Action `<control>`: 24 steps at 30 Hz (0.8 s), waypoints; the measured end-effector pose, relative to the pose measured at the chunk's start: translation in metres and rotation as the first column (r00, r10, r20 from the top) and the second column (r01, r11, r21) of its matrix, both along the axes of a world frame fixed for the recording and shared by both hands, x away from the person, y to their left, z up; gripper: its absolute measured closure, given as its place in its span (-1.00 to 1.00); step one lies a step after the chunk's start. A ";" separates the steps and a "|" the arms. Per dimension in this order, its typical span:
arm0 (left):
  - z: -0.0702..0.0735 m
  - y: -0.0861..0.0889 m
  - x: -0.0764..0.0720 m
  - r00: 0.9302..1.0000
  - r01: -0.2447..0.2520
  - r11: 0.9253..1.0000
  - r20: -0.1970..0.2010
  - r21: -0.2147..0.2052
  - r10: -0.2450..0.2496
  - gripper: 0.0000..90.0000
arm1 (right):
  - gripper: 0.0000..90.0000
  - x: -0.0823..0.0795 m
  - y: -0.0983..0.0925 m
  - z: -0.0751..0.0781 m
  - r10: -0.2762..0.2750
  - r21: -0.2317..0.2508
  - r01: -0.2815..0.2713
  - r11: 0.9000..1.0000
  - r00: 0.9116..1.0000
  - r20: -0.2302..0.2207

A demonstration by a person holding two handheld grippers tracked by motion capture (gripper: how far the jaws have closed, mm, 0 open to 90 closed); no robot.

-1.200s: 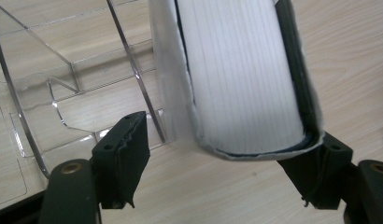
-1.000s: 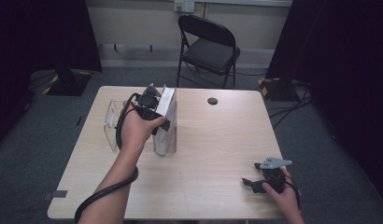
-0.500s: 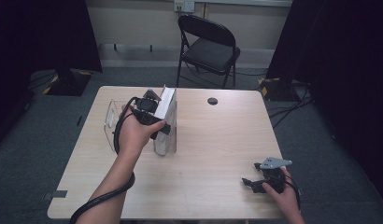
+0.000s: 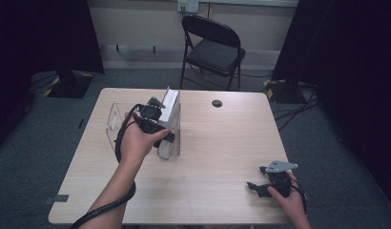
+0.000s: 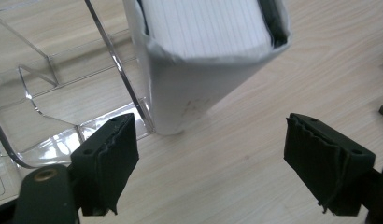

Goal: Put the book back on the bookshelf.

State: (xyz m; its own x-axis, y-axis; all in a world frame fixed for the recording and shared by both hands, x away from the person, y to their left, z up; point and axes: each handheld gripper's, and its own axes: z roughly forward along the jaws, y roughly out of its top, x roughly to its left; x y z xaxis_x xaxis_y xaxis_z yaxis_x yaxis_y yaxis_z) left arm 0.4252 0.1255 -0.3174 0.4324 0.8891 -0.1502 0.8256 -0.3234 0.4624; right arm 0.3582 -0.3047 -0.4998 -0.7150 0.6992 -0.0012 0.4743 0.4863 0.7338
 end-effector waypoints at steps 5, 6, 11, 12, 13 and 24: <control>-0.006 0.001 -0.002 1.000 -0.004 1.000 -0.004 -0.011 0.004 -0.62 | -0.70 0.000 0.000 0.000 0.000 0.000 0.000 1.000 1.000 0.000; -0.007 0.002 -0.002 1.000 -0.004 1.000 -0.006 -0.012 0.004 -0.62 | -0.70 0.000 0.000 0.000 0.001 0.001 -0.001 1.000 1.000 0.000; -0.014 0.003 -0.005 1.000 0.005 1.000 -0.011 -0.013 -0.005 -0.62 | -0.70 0.000 0.000 0.000 0.000 0.000 0.000 1.000 1.000 0.000; -0.015 0.002 -0.006 1.000 0.002 1.000 -0.012 -0.014 -0.002 -0.62 | -0.70 0.000 0.000 0.000 0.001 0.000 -0.001 1.000 1.000 0.000; -0.016 0.002 -0.006 1.000 0.010 1.000 -0.010 -0.009 -0.010 -0.63 | -0.70 0.000 0.000 0.000 0.001 0.000 -0.001 1.000 1.000 0.000; -0.022 -0.001 -0.016 0.999 0.051 0.999 -0.001 -0.014 -0.051 -0.65 | -0.70 0.000 0.000 0.000 0.000 0.000 0.000 1.000 1.000 0.000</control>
State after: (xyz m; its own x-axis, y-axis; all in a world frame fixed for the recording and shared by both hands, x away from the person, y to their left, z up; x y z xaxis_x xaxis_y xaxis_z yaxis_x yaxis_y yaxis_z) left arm 0.4088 0.1245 -0.3395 0.4771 0.8636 -0.1629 0.8087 -0.3588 0.4661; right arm 0.3582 -0.3047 -0.4998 -0.7151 0.6990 -0.0009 0.4742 0.4862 0.7340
